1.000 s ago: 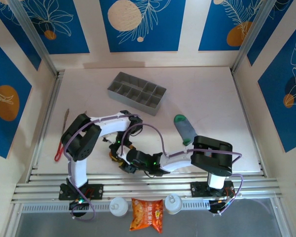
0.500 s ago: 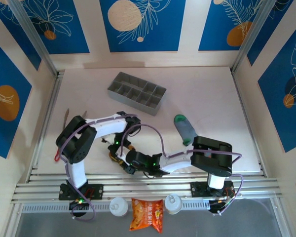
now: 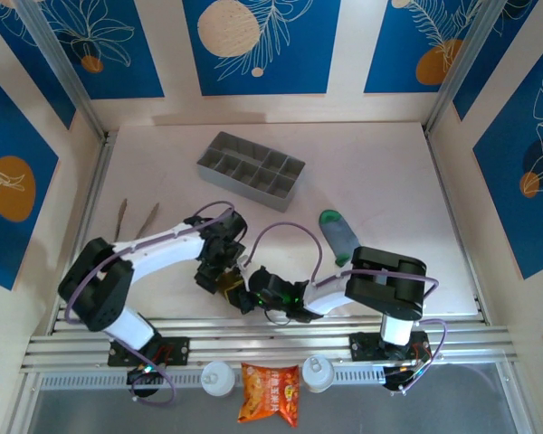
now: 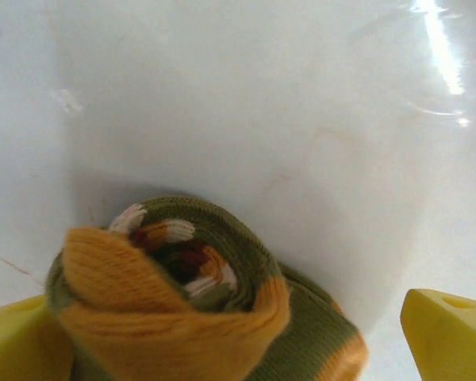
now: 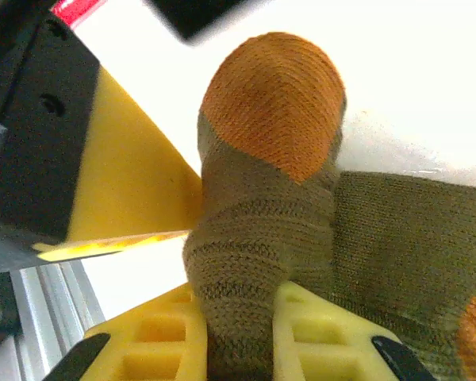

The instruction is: Roll the socks

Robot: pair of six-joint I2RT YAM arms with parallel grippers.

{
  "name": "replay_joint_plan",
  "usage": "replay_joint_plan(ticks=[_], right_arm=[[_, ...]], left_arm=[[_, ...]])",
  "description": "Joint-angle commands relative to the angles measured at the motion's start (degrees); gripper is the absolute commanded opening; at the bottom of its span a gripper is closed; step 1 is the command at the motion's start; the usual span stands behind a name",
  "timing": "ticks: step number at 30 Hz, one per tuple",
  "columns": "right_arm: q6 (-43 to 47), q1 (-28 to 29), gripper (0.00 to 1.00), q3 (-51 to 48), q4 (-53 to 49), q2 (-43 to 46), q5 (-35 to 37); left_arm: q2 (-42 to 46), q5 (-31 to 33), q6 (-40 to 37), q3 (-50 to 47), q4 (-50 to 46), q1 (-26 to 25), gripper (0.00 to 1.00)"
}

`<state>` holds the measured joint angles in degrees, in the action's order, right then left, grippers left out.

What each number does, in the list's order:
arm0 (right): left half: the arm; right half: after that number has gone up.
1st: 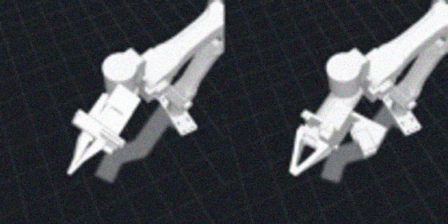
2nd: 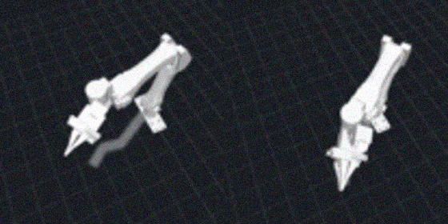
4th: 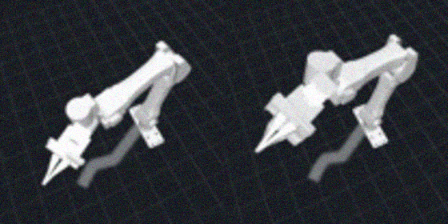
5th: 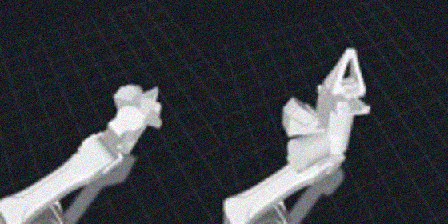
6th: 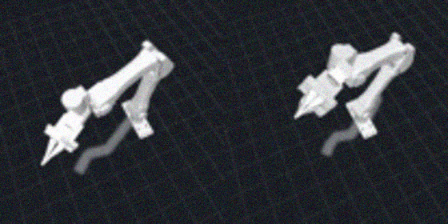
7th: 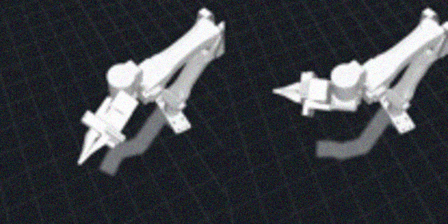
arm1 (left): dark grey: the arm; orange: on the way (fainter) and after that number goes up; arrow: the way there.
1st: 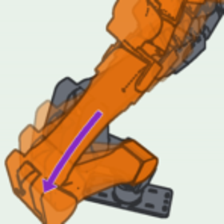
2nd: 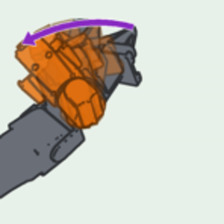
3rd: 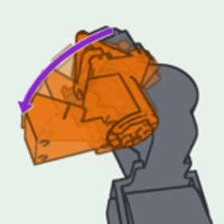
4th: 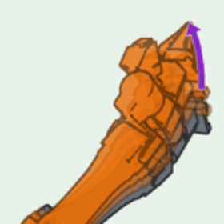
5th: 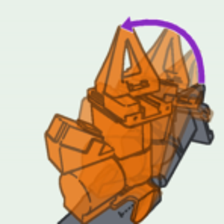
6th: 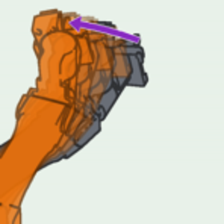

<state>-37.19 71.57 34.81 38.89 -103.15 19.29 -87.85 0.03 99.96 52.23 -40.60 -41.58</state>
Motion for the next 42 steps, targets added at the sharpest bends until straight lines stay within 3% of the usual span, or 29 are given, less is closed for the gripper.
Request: replay_joint_plan(ticks=[1, 6, 12, 15, 23, 30, 37, 42], right_arm=[[-5.85, -0.47, 0.00, -5.34, -16.48, -7.84, -2.50], [-9.00, -0.50, 0.00, -6.35, -16.28, -8.10, -2.94], [-12.17, -0.71, 0.00, -7.71, -16.88, -8.72, -3.72], [-13.15, -1.11, 0.00, -8.09, -16.73, -9.49, -4.79], [-17.27, -3.42, 0.00, -8.79, -15.08, -11.83, -8.19], [-18.85, -5.84, 0.00, -9.68, -13.93, -12.47, -9.07], [-5.43, -5.79, 0.00, -2.53, -21.83, -8.50, -7.18], [8.48, -6.66, 0.00, 4.35, -24.84, -5.33, -7.35]], left_arm=[[6.06, 0.39, -0.15, -2.71, 4.78, 0.71, 1.00], [13.59, 0.34, -0.73, -6.98, 1.63, 0.66, 0.98], [17.67, -0.50, -0.57, -11.10, 0.91, -1.08, 0.76], [18.18, -0.33, 0.79, -14.04, 4.48, -1.98, 0.71], [12.10, -0.21, 3.51, -16.10, 14.37, -6.56, 0.66], [6.35, -0.71, 5.49, -19.60, 14.88, -11.20, 0.45], [4.23, -0.49, 8.04, -24.68, 15.10, -10.32, 0.00], [4.38, 1.02, 8.76, -25.83, 17.51, -6.07, 0.00]])
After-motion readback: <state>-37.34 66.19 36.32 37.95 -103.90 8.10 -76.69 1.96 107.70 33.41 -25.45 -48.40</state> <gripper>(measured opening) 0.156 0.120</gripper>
